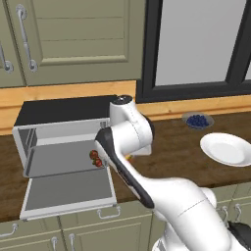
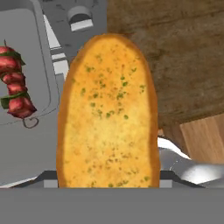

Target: Pick up the kebab skewer and baguette bread, and place them inside the toaster oven. Close the toaster oven door and start by setting the timer.

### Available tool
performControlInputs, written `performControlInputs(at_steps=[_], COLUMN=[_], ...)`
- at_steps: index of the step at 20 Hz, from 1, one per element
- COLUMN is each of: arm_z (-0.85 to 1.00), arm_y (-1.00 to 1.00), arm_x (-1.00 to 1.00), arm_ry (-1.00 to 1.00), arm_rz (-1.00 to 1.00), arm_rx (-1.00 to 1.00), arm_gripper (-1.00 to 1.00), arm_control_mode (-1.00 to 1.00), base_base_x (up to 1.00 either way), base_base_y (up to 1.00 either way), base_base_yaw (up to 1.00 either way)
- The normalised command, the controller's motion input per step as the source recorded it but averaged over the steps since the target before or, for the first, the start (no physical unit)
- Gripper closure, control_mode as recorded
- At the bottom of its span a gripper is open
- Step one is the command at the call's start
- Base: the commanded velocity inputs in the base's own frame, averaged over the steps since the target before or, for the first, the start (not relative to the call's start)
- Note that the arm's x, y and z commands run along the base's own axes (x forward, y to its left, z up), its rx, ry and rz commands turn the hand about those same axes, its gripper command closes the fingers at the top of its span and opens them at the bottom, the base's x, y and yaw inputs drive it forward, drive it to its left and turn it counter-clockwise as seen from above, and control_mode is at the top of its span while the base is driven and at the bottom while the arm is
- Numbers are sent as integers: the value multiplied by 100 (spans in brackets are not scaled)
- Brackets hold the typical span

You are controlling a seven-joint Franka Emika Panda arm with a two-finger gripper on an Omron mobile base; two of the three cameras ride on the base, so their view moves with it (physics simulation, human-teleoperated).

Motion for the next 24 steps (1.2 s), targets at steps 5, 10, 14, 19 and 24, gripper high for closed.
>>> performControlInputs(at_steps=[5, 10, 14, 19, 24], arm_z=[-4, -5, -42, -43, -31], arm_y=[100, 100, 73, 47, 17], arm_x=[57, 28, 13, 45, 8], arm_ry=[7, 3, 4, 0, 0], arm_rz=[6, 11, 1, 0, 0], arm_rx=[4, 1, 4, 8, 9], arm_gripper=[100, 100, 100, 100, 100], arm_control_mode=[-100, -100, -100, -100, -100], base_base_x=[0, 0, 0, 0, 0], base_base_y=[0, 0, 0, 0, 0], base_base_yaw=[0, 0, 0, 0, 0])
